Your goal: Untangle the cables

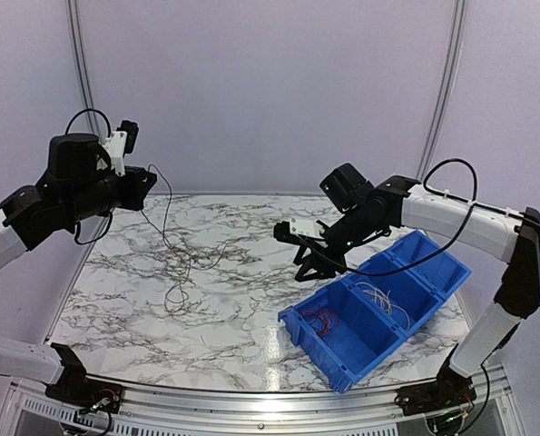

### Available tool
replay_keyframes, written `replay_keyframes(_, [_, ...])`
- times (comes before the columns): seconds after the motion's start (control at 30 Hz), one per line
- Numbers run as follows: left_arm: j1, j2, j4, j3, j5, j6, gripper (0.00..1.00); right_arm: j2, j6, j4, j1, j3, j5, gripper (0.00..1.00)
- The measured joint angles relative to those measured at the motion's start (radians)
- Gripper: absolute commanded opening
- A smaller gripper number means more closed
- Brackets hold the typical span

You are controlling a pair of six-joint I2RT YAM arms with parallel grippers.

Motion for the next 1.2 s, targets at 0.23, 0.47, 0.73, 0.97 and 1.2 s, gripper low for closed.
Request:
replay_keyframes(0.23, [-0.009, -0.098, 0.077, -0.024, 0.005, -0.006, 0.00, 0.118, 0.079, 0.120, 0.001, 0.058, -0.001, 0.43])
replay_keyframes(0.47, [-0.008, -0.082, 0.133, -0.263, -0.107, -0.106, 0.00, 0.295, 0.155, 0.234, 0.058, 0.156, -0.005, 0.42])
replay_keyframes(0.73, [0.003, -0.019, 0.132, -0.439, -0.220, -0.227, 0.00, 0.438, 0.173, 0.308, 0.225, 0.200, 0.013, 0.38])
replay_keyframes(0.97, [0.018, -0.047, 0.142, -0.447, -0.294, -0.251, 0.00, 0.491, 0.134, 0.354, 0.283, 0.200, 0.064, 0.41])
replay_keyframes(1.2, [0.035, -0.050, 0.151, -0.448, -0.312, -0.256, 0.00, 0.585, 0.119, 0.409, 0.292, 0.291, 0.107, 0.44])
